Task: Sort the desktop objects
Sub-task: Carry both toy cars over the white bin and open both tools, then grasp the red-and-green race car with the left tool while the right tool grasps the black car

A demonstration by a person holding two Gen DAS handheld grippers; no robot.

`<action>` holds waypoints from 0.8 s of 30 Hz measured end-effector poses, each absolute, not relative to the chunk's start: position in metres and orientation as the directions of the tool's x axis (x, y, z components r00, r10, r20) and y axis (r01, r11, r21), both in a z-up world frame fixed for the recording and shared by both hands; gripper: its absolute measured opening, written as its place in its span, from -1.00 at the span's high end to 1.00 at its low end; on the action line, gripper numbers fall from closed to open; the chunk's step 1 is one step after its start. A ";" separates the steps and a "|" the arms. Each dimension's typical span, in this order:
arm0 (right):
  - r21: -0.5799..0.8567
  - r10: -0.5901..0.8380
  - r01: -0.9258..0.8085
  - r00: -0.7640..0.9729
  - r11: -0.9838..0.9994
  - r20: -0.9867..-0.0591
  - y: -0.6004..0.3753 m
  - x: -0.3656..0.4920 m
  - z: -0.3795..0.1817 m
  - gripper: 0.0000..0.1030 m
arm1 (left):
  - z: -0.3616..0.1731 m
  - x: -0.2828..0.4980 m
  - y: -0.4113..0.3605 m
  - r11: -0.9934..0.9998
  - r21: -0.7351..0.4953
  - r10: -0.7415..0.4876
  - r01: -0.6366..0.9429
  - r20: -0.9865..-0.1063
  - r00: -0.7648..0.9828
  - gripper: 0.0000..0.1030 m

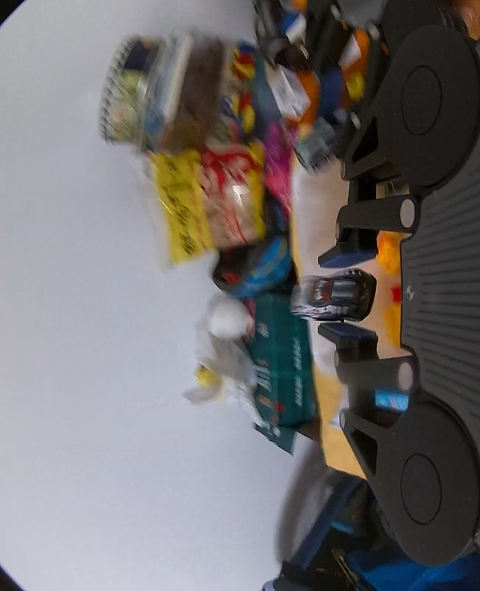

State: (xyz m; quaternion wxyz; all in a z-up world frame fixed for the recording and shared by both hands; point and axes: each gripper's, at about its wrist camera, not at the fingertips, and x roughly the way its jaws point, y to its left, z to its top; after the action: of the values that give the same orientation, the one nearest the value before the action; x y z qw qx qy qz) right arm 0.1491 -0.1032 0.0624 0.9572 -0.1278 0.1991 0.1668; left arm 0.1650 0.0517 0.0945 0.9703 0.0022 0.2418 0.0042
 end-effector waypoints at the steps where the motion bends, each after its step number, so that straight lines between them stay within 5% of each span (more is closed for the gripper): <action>1: -0.203 0.228 -0.343 0.869 0.917 -0.439 -0.101 0.157 0.056 0.05 | 0.088 0.170 0.054 1.000 0.011 0.006 0.000 -0.504 0.864 0.11; 12: -0.030 0.333 -0.401 0.797 0.915 -0.503 -0.139 0.097 0.031 0.05 | 0.052 0.081 0.041 0.985 0.027 -0.128 0.169 -0.538 0.833 -0.16; 20: -0.127 0.407 -0.543 0.746 0.830 -0.527 -0.140 0.027 -0.008 0.01 | -0.018 0.027 0.027 0.973 0.058 -0.128 0.225 -0.674 0.727 -0.21; 24: -0.129 0.401 -0.596 0.669 0.793 -0.625 -0.139 0.005 -0.028 0.03 | -0.033 0.021 0.025 0.970 0.056 -0.132 0.237 -0.696 0.706 -0.21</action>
State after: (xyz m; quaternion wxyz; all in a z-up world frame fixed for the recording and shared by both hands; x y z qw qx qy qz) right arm 0.0048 -0.1386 -0.0283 0.8989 -0.1633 0.2974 0.2773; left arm 0.0211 0.0248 -0.0335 0.9208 0.0709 0.3704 -0.1001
